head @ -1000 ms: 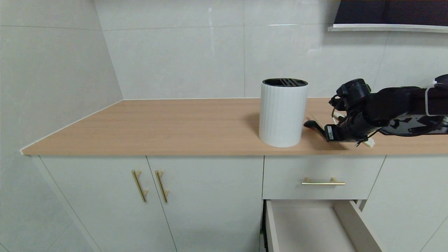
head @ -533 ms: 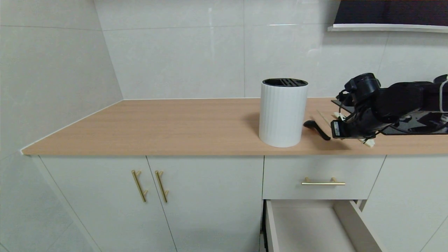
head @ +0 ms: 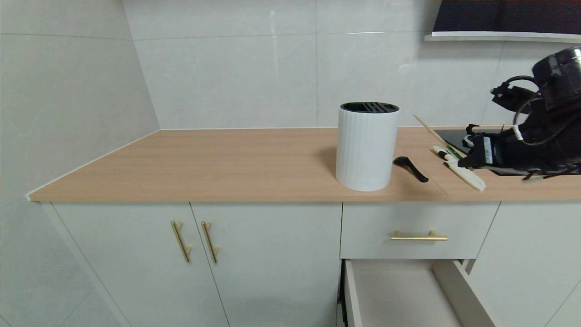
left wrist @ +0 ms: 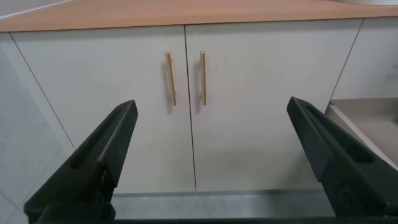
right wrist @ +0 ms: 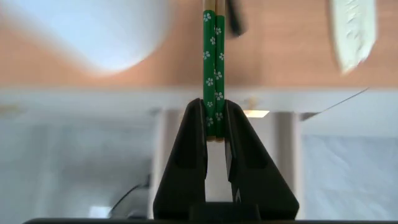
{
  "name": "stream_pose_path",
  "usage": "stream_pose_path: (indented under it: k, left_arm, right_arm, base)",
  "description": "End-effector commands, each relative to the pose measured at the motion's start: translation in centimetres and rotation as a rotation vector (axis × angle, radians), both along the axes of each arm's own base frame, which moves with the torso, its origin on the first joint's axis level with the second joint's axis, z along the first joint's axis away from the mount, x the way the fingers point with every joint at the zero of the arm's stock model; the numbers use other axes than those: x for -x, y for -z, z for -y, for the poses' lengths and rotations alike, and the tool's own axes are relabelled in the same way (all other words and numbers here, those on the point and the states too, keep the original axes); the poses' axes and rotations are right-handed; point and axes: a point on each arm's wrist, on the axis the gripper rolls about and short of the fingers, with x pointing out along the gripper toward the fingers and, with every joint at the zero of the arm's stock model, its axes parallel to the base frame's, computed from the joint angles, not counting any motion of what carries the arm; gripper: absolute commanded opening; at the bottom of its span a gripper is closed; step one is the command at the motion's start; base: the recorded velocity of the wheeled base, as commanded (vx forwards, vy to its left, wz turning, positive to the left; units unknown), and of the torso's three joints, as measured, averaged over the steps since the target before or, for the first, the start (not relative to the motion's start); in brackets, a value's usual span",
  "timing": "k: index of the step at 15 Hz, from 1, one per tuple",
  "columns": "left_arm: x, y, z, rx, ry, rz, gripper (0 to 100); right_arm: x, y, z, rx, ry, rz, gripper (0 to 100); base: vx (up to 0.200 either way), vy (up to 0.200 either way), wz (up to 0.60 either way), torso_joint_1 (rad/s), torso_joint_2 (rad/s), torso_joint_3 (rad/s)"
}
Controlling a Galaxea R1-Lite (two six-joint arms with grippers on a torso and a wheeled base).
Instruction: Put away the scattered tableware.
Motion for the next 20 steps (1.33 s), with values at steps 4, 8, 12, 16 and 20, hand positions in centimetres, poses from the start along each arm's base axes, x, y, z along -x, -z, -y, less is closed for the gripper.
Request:
stream_pose_path:
  k: [4,8,12,16,20]
  left_arm:
    - [0.0,0.0,0.0,0.0,0.0,-0.001,100]
    - [0.0,0.0,0.0,0.0,0.0,-0.001,100]
    - [0.0,0.0,0.0,0.0,0.0,-0.001,100]
    - [0.0,0.0,0.0,0.0,0.0,-0.001,100]
    - [0.0,0.0,0.0,0.0,0.0,-0.001,100]
  right_arm:
    - [9.5,1.0,1.6,0.095,-0.138,0.058,0]
    - [9.3,3.1,1.6,0.138,-0.165,0.021,0]
    - [8.6,4.5,1.4,0.162,-0.191,-0.036,0]
    - [8.8,5.2,1.5,0.215,-0.237,-0.051,0]
    - [9.3,5.9,0.9,0.241,-0.295,-0.062,0]
  base:
    - [0.0,0.0,0.0,0.0,0.0,0.0]
    - [0.0,0.0,0.0,0.0,0.0,0.0]
    - [0.0,0.0,0.0,-0.019,0.05,0.03]
    - [0.0,0.0,0.0,-0.155,0.4,0.24]
    - [0.0,0.0,0.0,-0.162,0.46,0.287]
